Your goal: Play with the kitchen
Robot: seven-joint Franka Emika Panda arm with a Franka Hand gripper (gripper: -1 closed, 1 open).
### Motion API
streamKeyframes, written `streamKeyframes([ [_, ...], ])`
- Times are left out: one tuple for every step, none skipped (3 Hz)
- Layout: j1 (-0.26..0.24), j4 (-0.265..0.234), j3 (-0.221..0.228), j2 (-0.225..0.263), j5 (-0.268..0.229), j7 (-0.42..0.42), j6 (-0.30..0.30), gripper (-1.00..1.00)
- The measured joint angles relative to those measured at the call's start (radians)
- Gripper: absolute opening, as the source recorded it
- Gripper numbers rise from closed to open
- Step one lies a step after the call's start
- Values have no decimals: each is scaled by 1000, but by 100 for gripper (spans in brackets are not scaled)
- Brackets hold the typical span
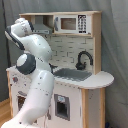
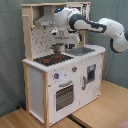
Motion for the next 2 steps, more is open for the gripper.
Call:
streamKeyframes([
  [1, -69, 24, 3, 1, 4, 80, -100],
  [0, -141, 58, 2, 1, 12, 154, -100],
])
